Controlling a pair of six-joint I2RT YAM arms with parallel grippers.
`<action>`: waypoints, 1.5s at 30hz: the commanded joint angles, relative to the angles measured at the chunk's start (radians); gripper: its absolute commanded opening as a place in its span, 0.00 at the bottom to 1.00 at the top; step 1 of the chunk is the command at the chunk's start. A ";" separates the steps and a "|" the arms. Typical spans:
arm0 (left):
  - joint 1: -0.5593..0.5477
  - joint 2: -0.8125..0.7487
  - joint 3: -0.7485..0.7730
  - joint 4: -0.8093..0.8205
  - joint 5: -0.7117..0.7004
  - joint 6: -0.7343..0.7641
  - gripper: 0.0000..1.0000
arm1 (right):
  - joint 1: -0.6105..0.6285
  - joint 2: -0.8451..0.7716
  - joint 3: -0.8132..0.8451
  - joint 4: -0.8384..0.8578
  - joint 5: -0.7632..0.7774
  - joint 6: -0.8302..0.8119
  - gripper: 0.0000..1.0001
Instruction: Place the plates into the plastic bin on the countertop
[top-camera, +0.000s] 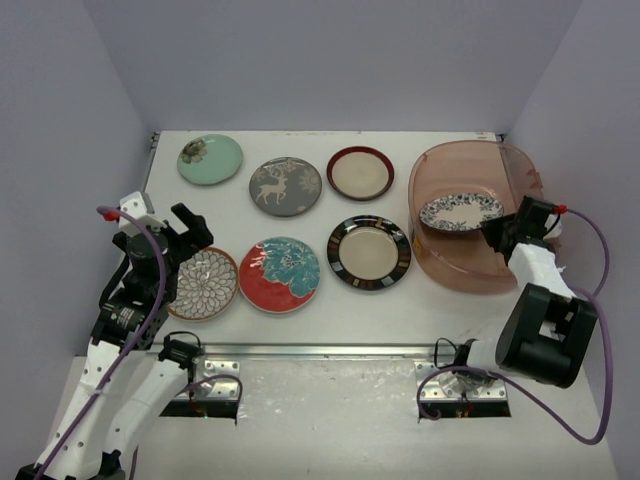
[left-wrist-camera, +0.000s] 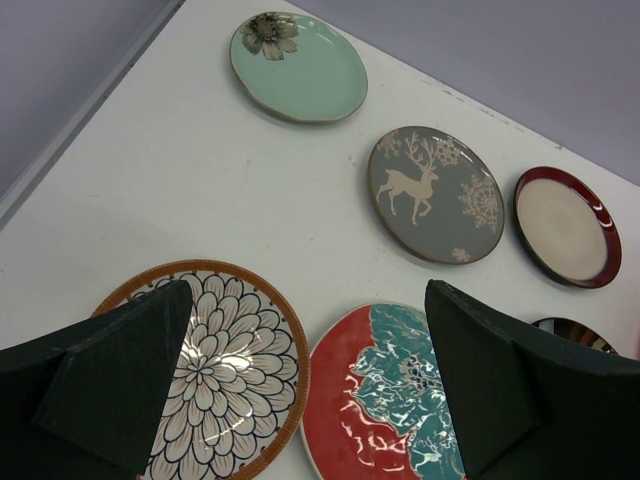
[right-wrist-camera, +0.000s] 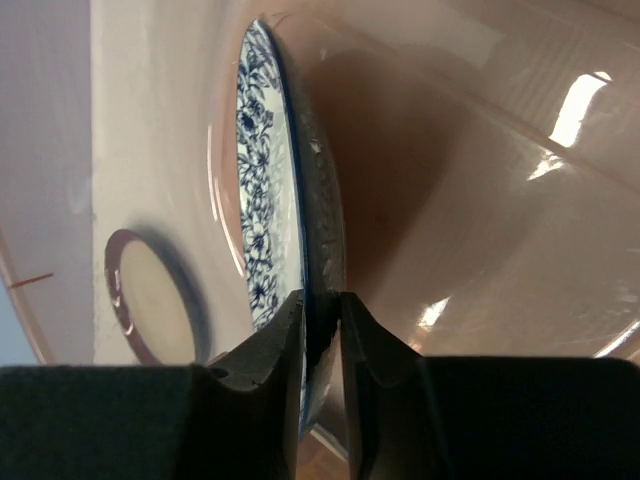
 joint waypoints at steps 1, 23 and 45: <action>-0.010 -0.004 0.006 0.027 0.012 0.005 1.00 | 0.013 -0.015 0.044 0.160 0.006 -0.030 0.27; -0.010 0.332 0.156 -0.044 0.255 -0.125 1.00 | 0.302 -0.133 0.543 -0.420 -0.093 -0.404 0.99; 0.247 1.225 0.410 0.517 0.866 -0.352 1.00 | 0.636 -0.444 0.412 -0.373 -0.496 -0.582 0.99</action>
